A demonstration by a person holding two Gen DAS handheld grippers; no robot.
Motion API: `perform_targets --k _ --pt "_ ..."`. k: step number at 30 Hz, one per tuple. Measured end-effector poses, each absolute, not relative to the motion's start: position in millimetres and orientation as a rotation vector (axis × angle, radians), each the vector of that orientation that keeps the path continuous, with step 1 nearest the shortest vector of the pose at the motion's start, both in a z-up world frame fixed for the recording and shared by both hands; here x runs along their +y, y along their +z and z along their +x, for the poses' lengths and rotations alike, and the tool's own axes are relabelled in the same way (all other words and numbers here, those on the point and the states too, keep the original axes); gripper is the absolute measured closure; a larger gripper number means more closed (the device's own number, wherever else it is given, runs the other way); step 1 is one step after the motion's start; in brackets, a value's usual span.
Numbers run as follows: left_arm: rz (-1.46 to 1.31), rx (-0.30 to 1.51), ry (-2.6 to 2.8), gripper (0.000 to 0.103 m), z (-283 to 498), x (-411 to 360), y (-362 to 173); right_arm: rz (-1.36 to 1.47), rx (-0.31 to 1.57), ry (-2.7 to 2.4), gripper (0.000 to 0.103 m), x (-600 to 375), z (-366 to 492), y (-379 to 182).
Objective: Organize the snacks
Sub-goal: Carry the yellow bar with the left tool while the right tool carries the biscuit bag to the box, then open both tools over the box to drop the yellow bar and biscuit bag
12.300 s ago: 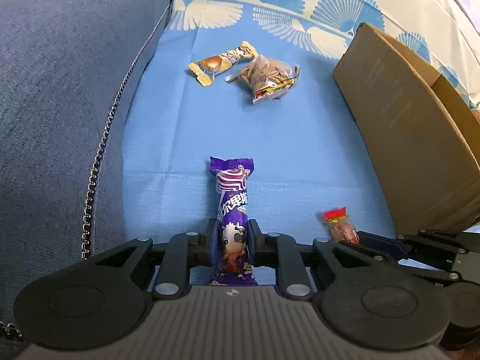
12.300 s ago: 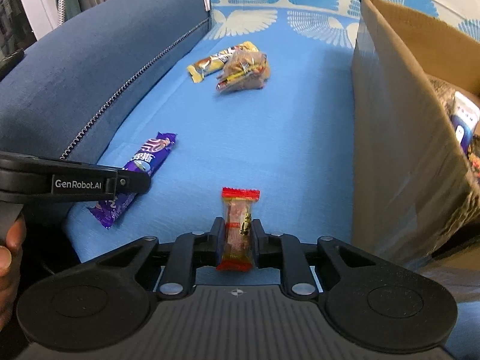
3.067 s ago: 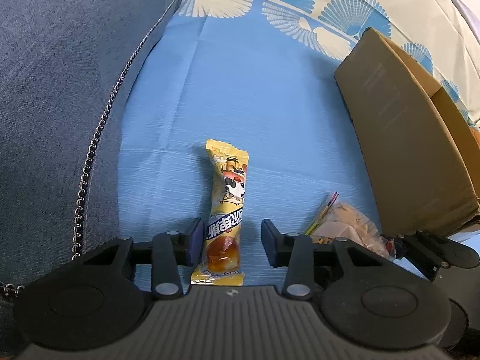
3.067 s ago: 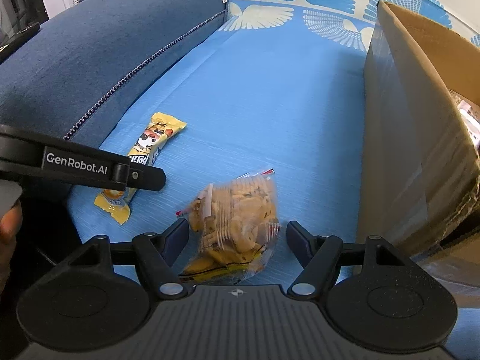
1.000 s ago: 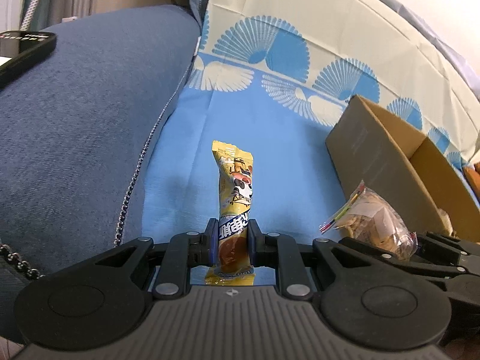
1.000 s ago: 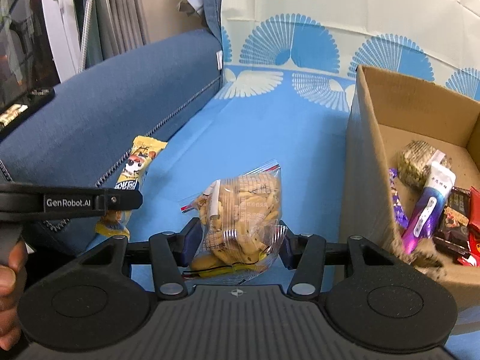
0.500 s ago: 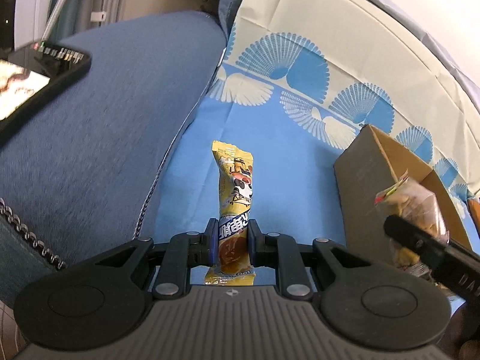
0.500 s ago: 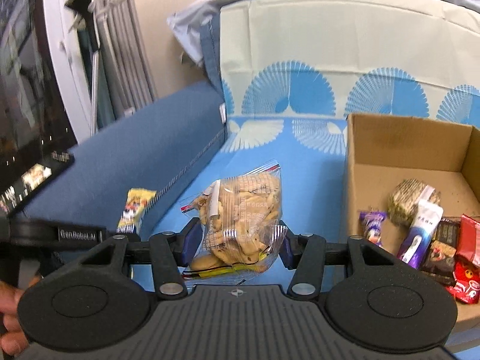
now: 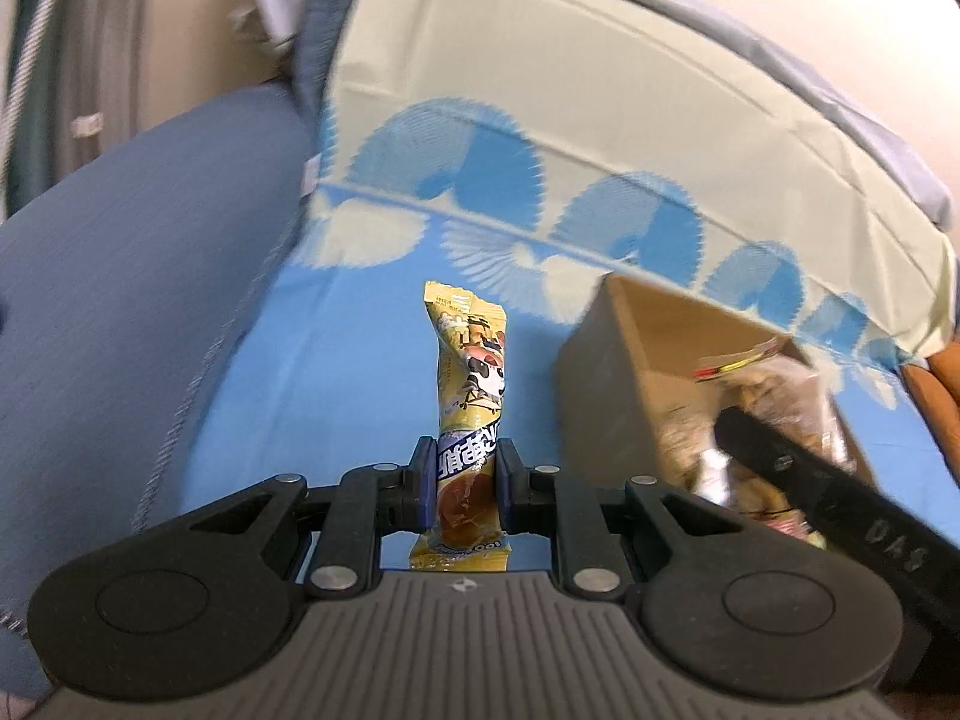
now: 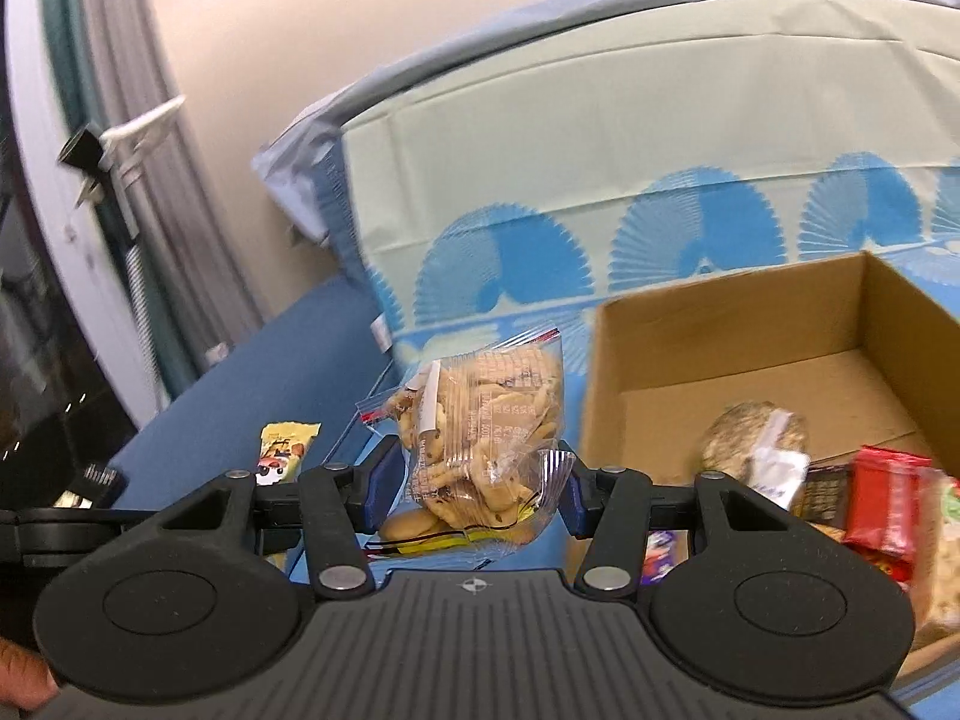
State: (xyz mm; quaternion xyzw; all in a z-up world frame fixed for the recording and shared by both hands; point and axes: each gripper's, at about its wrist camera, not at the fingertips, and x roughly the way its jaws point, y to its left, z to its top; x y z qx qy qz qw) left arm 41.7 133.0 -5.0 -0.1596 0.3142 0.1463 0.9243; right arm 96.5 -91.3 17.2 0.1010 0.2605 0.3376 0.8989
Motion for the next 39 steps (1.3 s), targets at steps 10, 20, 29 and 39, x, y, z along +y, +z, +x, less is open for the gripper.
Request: perform_targets --k 10,20,29,39 --pt "-0.317 0.544 0.138 0.082 140 56 39 0.331 0.463 0.437 0.049 -145 129 27" --pt "-0.229 0.46 -0.034 0.04 166 -11 58 0.432 0.455 0.208 0.026 -195 154 17" --pt "-0.294 0.444 0.036 0.018 102 19 46 0.401 0.476 0.206 0.001 -198 151 15" --pt "-0.256 0.456 0.09 0.006 30 30 30 0.217 0.507 0.232 0.001 -200 124 32"
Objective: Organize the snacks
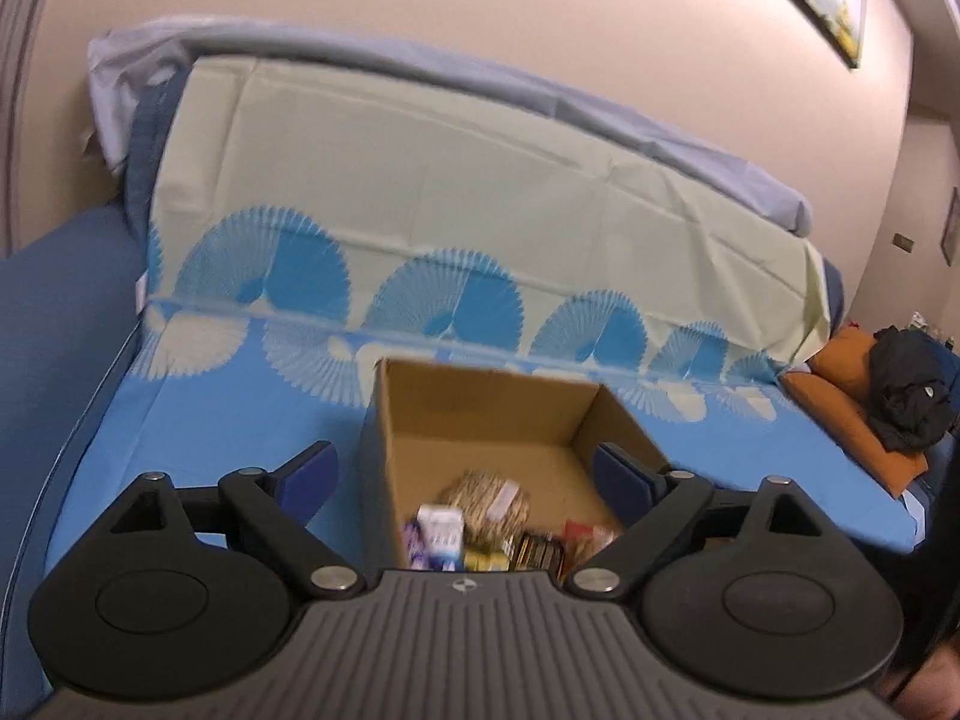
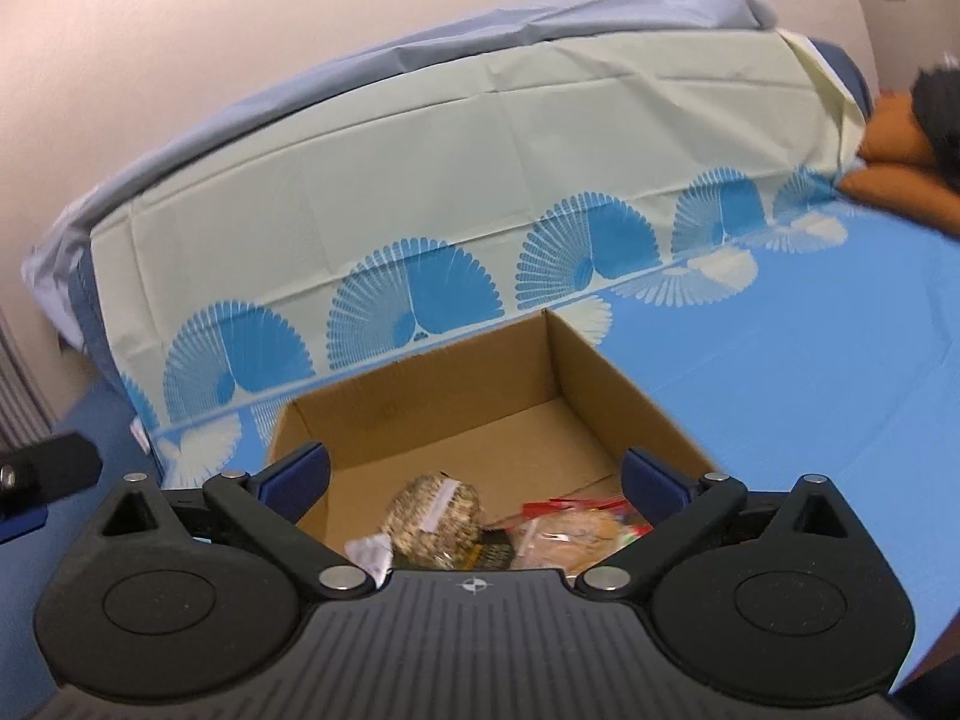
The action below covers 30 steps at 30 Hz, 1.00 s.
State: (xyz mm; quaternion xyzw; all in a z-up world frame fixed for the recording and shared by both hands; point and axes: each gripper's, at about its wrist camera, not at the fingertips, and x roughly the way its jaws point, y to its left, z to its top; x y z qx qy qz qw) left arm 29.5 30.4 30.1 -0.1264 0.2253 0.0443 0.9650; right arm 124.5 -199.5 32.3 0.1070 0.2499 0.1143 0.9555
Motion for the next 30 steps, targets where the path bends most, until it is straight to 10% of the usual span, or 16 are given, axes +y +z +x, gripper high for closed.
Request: perform_targets --k 30 --pt "-0.268 0.678 0.14 0.001 -18 1 -45 -0.054 0.603 0.268 0.001 -229 49 9"
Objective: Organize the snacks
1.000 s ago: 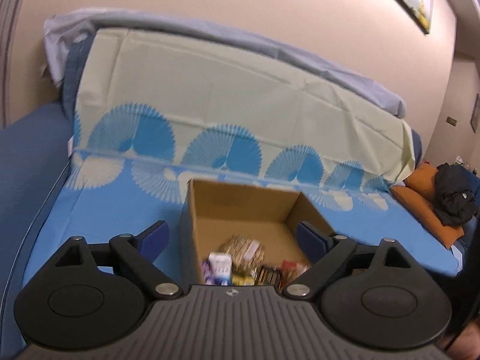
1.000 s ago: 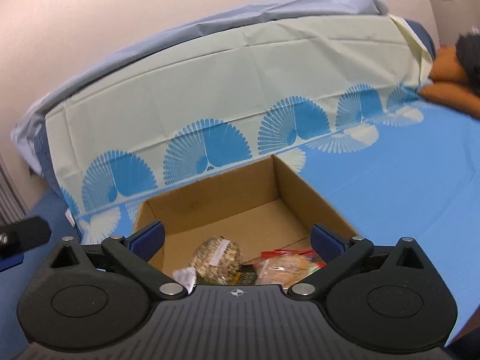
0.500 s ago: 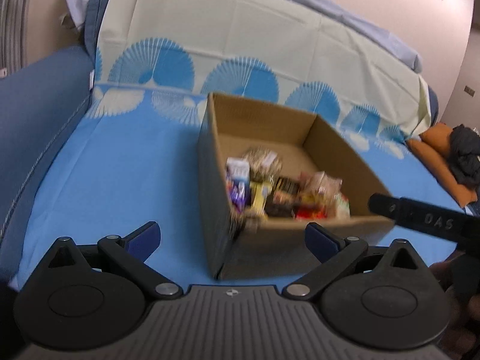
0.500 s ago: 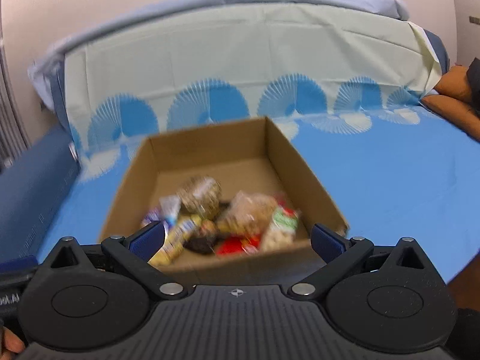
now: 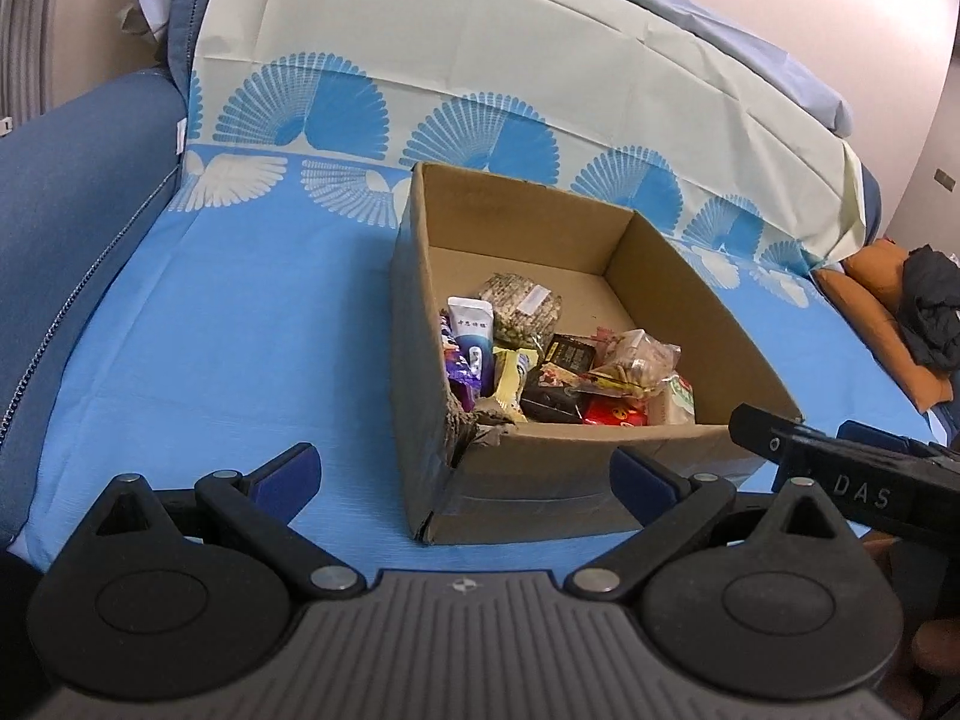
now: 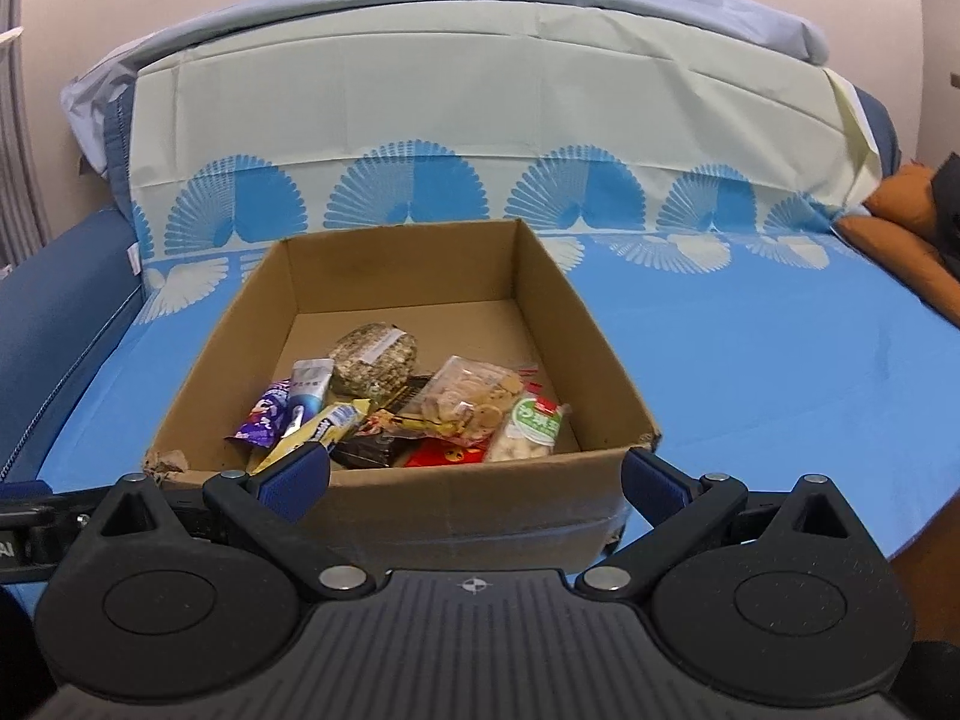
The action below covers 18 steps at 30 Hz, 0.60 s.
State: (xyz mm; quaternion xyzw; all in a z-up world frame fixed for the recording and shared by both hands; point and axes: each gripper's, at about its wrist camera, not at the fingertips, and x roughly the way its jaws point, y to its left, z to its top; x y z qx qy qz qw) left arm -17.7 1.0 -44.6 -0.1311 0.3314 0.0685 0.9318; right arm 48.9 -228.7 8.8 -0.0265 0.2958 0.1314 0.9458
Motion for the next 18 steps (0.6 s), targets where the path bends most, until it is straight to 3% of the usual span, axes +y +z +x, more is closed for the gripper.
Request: perform_targets --k 18 --pt "-0.242 0.678 0.137 0.001 -12.0 -7.3 -43.5 -0.102 0.594 0.304 0.001 -216.8 48.8 7.4"
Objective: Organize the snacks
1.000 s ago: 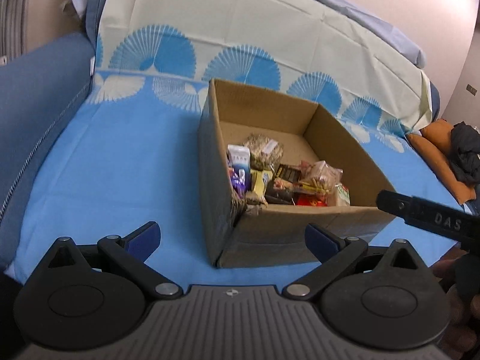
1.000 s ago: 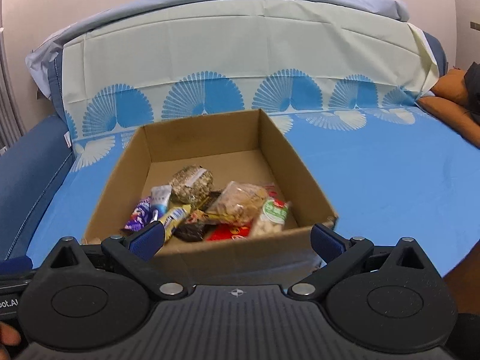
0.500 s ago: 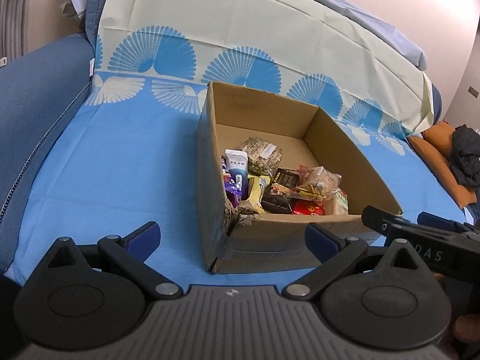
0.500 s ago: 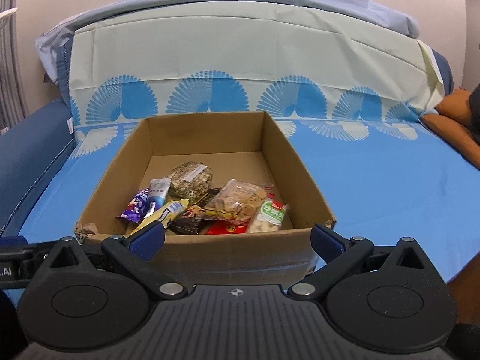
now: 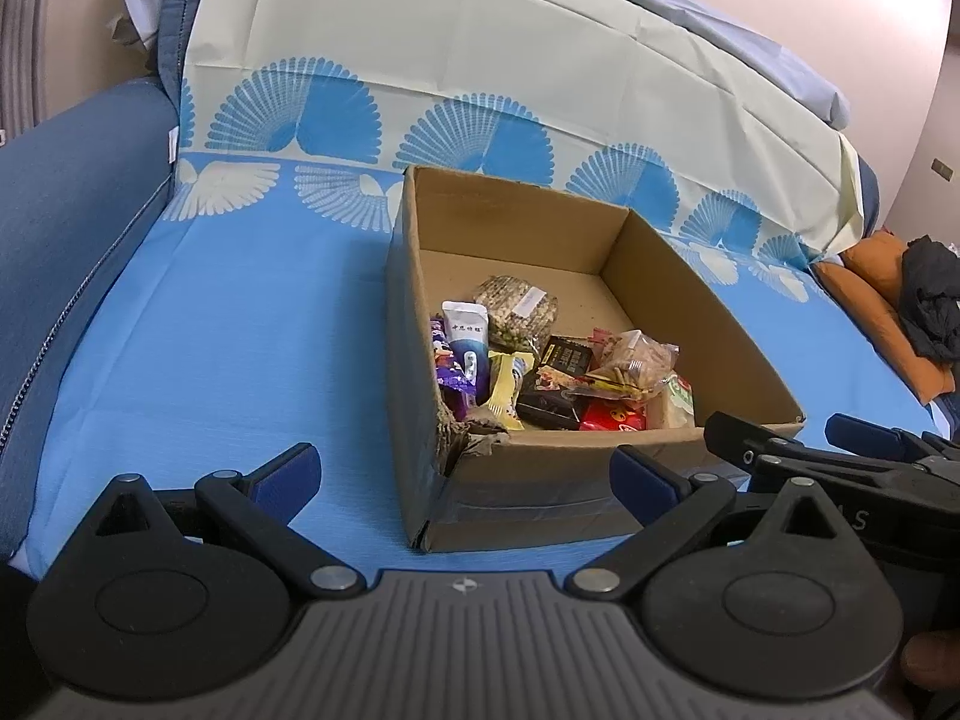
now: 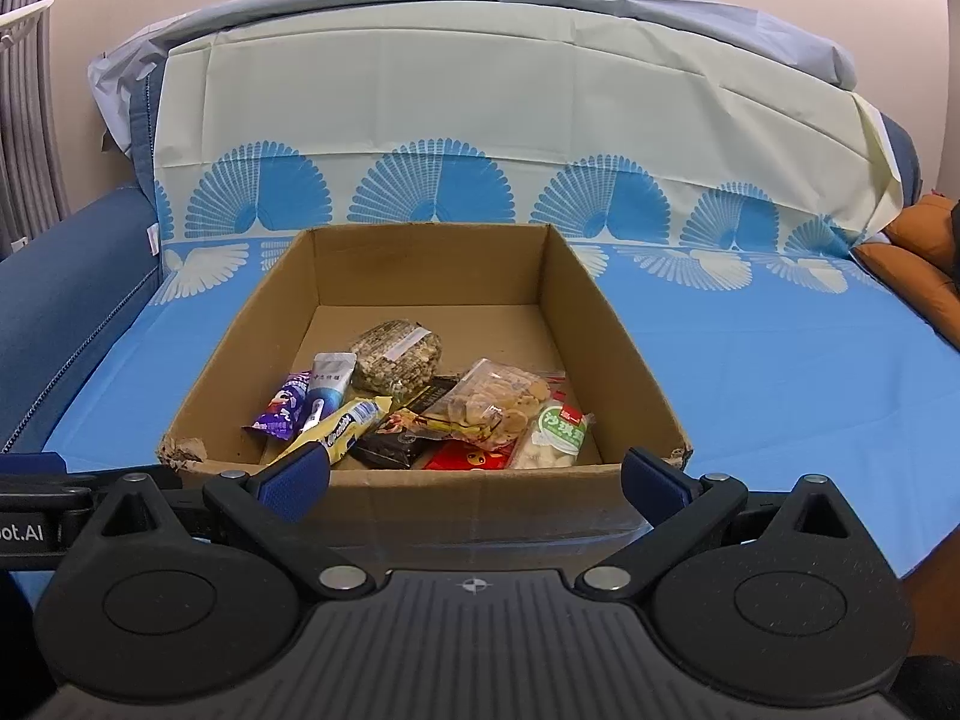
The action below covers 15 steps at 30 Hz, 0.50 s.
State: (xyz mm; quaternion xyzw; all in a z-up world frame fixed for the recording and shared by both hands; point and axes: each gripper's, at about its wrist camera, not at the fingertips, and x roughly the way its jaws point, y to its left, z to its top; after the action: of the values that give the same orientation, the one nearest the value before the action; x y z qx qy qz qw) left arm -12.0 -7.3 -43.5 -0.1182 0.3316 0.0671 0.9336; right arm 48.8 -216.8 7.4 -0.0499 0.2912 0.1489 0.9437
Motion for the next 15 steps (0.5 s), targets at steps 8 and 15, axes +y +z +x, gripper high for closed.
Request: perform_targets --k 8,15 --pt "-0.237 0.675 0.137 0.001 -12.5 -6.9 -42.6 -0.108 0.593 0.307 0.001 -213.4 48.4 6.7" --pt "-0.232 0.673 0.132 0.001 -13.6 -8.4 -42.8 -0.111 0.592 0.309 0.001 -213.4 48.6 6.8"
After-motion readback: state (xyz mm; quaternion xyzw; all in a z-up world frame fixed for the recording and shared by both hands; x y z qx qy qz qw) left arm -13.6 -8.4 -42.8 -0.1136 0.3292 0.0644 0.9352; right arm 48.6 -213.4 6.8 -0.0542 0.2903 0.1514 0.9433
